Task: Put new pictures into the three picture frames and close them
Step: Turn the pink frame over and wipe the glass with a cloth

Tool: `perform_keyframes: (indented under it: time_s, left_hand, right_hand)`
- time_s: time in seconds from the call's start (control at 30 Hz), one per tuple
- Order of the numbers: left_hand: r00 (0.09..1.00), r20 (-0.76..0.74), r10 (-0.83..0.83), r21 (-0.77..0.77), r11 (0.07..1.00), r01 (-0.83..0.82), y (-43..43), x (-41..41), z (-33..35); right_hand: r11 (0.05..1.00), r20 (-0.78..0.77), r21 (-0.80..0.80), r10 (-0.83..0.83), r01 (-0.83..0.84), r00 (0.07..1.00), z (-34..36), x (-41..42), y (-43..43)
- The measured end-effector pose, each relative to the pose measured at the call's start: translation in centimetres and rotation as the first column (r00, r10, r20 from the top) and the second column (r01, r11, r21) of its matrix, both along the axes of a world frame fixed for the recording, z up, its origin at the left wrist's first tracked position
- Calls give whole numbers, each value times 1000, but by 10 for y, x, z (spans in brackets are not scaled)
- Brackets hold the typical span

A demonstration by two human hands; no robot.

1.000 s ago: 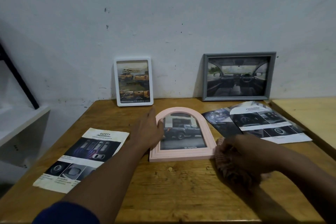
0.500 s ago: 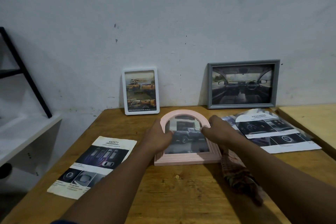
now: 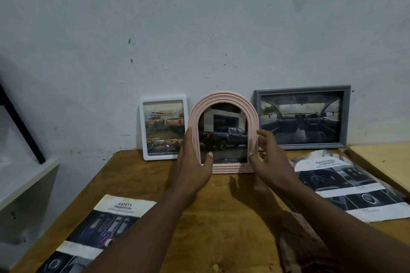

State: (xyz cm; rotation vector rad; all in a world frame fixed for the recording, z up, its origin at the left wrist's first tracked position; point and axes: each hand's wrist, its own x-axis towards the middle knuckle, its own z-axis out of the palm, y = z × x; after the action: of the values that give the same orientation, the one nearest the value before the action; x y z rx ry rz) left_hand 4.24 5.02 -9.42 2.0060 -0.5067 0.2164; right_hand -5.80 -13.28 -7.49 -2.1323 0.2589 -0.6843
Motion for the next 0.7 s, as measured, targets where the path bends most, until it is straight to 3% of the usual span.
perform_keyframes:
  time_s: [0.37,0.7]
  left_hand:
    - [998,30,-63,26,998,62,-54,73,-4]
    - [998,36,-46,246,969,35,-50,81,-2]
  right_hand:
    - [999,-82,24,-27,29,996,2,77,-50]
    - [1000,-181,-7,-12,10,983,4,89,-45]
